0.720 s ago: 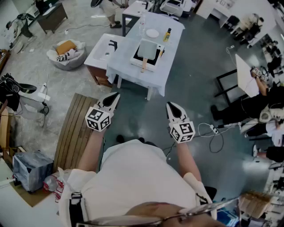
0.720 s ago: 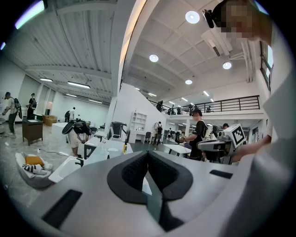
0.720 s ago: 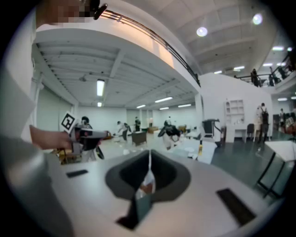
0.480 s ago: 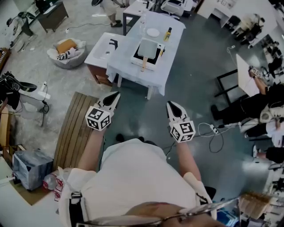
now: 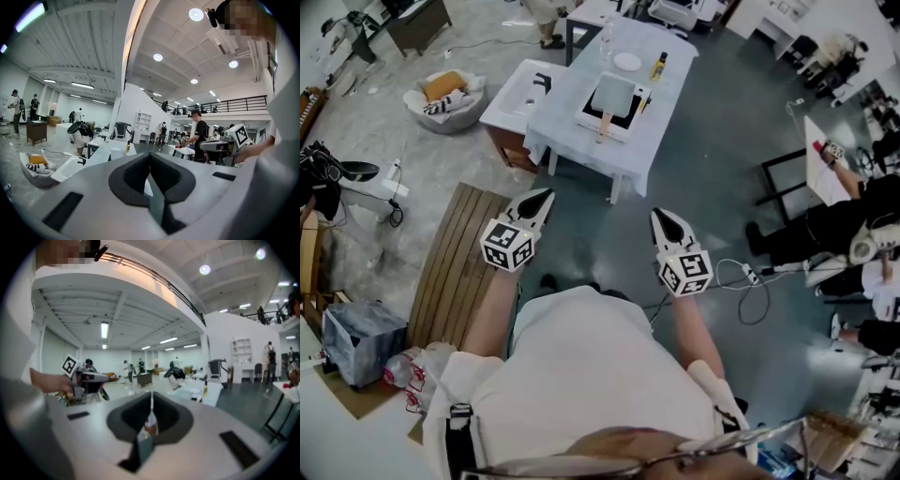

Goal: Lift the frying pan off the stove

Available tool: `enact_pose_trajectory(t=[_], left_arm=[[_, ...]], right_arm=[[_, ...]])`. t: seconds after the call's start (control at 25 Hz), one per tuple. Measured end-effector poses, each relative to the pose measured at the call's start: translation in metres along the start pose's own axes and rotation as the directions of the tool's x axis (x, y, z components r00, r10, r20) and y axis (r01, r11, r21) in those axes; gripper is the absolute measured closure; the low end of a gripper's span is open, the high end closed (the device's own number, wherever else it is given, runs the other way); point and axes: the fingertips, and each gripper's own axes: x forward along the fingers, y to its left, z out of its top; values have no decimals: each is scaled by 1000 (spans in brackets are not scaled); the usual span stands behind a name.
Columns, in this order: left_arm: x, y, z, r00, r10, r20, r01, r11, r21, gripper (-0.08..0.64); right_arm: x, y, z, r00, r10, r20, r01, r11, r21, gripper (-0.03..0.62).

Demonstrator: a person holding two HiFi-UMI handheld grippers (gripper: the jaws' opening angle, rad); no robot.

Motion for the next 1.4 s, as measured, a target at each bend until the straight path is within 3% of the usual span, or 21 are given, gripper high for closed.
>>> enact_pose_trajectory(t=[0.64,1.0,1.4], left_arm=[[18,-25,-20,999,48,-12,-48,998,-40,529],[43,-1,-24,999,24,-34,-25,998,-52,529],[102,52,-16,997,-38,-65,34,997,-65,529]], right_arm=[[0,-20,-10,997,75,-23,-76,997,-6,557],[32,-26,-19,995,72,-63,-71,997,8,557],[99,-52,-17,994,38,-105,-35,999,27,557]])
